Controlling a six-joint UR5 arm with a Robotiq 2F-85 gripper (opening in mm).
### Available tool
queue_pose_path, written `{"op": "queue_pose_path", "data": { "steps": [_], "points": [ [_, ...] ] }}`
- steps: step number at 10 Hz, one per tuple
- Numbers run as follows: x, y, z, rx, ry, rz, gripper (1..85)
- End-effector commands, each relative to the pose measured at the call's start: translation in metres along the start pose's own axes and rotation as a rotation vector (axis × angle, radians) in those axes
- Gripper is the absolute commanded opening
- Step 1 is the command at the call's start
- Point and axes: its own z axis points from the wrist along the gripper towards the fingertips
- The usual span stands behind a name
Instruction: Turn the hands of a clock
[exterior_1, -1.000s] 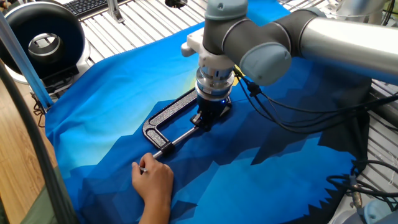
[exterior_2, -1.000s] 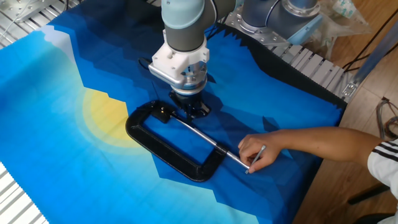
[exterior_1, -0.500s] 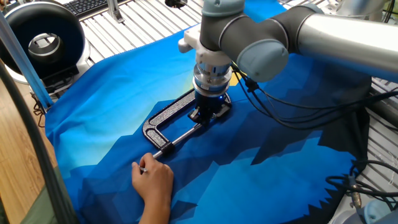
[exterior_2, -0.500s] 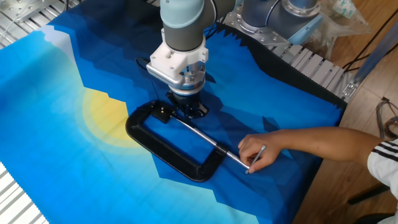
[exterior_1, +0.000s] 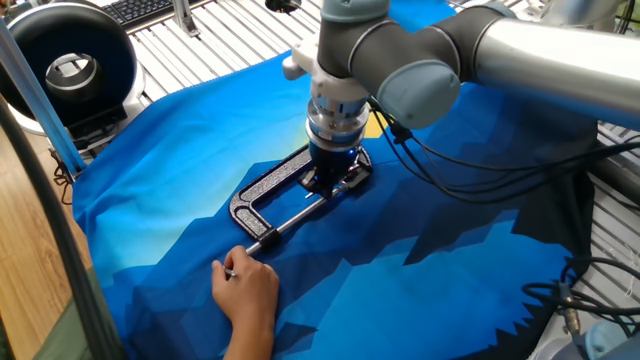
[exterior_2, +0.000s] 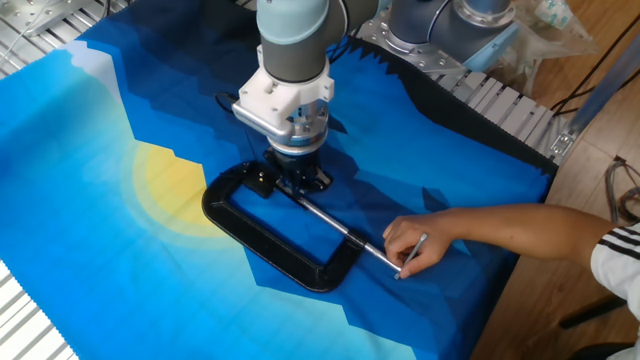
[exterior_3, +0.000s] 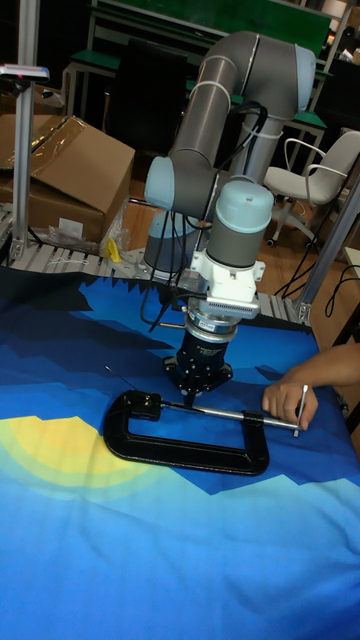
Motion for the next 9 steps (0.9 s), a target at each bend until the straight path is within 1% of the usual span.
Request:
{"op": "queue_pose_path", "data": {
  "steps": [1,3,4,5,6,7,9],
  "points": [
    [-0.014,-0.001,-0.004,-0.013,-0.007,-0.003,1.3],
    [-0.018,-0.003,-0.002,-0.019,-0.009,-0.01,1.3],
    [-0.011,-0.002,-0.004,-0.01,0.026,0.012,1.3],
    [-0.004,-0.005,-0.009,0.01,0.048,0.019,1.3],
    [0.001,-0.004,-0.011,0.01,0.051,0.03,1.3],
    [0.005,0.002,-0.009,-0.009,0.043,0.039,1.3],
    [0.007,0.006,0.004,-0.029,0.014,0.039,1.3]
  ]
}}
